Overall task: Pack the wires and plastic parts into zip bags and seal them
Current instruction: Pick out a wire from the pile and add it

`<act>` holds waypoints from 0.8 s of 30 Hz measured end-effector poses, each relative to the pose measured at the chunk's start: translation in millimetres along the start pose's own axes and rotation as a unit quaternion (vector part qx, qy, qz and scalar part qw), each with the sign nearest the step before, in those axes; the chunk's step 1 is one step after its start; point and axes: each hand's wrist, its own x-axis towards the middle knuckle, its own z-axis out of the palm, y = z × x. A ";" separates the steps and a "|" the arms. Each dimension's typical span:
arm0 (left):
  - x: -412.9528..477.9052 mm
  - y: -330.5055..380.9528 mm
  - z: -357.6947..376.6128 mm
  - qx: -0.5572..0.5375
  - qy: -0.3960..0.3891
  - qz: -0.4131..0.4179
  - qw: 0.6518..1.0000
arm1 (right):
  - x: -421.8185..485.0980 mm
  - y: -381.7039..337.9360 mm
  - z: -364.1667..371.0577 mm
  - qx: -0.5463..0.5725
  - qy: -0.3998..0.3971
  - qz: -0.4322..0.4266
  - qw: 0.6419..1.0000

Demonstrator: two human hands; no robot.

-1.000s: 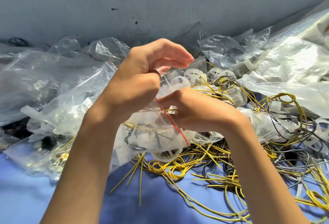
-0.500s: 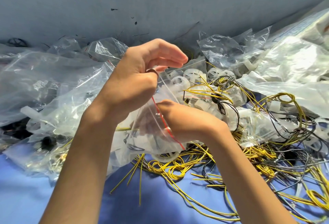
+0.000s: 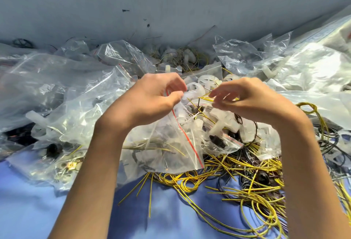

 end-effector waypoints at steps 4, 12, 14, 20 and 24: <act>-1.6 0.2 -1.0 0.050 -0.071 0.003 0.996 | -0.1 4.7 3.0 -0.091 -0.103 0.048 0.989; -3.9 -9.6 1.1 0.156 -0.202 -0.024 0.966 | 4.1 9.7 6.6 -0.148 -0.058 0.080 0.984; -3.5 -10.3 3.2 0.196 -0.184 -0.030 0.963 | 4.7 12.5 7.0 -0.155 -0.011 0.087 0.984; 0.8 22.5 29.5 0.187 -0.111 0.078 0.973 | 3.7 8.4 6.0 -0.116 -0.060 0.021 0.991; 0.9 37.4 60.2 0.244 -0.163 0.110 0.950 | 4.5 6.2 8.6 -0.105 -0.059 -0.011 0.993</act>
